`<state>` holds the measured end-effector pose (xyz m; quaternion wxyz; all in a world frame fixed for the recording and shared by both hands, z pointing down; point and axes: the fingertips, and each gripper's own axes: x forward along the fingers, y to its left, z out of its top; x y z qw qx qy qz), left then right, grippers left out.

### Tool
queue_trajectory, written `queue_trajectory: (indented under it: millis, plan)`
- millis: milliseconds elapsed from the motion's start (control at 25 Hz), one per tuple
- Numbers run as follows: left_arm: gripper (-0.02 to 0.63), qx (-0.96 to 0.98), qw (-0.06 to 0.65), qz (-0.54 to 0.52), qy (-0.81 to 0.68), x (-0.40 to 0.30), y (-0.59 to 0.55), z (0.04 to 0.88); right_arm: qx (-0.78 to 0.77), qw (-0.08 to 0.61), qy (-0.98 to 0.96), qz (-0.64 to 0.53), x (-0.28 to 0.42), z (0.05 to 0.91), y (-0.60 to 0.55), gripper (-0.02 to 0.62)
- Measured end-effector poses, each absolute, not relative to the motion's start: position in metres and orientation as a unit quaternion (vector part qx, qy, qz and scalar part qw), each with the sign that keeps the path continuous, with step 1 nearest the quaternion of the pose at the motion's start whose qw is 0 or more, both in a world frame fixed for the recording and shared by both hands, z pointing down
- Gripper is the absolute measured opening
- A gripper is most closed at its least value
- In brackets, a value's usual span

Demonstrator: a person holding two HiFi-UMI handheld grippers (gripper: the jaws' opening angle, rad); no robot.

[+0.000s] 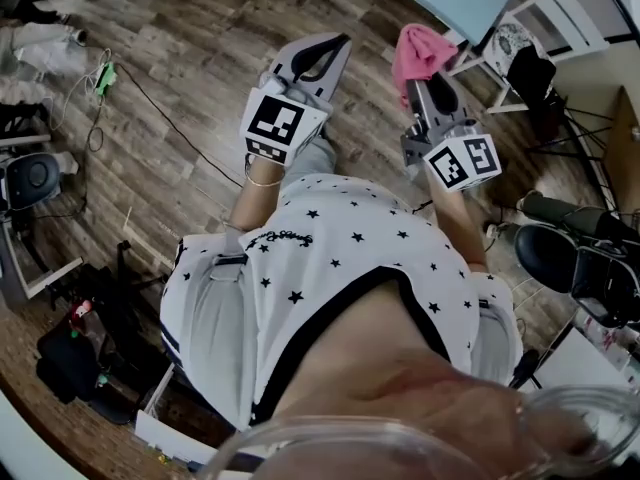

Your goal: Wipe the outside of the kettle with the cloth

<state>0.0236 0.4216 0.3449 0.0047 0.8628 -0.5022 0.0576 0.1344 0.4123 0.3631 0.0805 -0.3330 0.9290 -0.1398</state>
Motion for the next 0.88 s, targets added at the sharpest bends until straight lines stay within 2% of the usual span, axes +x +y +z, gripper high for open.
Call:
queue_trajectory:
  millis: [640, 880]
  plan:
    - [0.029, 0.860, 0.011, 0.068, -0.506, -0.084, 0.294, 0.357, -0.327, 0.068, 0.931, -0.145, 0.027, 0.371, 0.274, 0.069]
    - [0.029, 0.862, 0.020, 0.056, -0.504, -0.091, 0.277, 0.357, -0.336, 0.056, 0.929, -0.143, 0.027, 0.369, 0.256, 0.069]
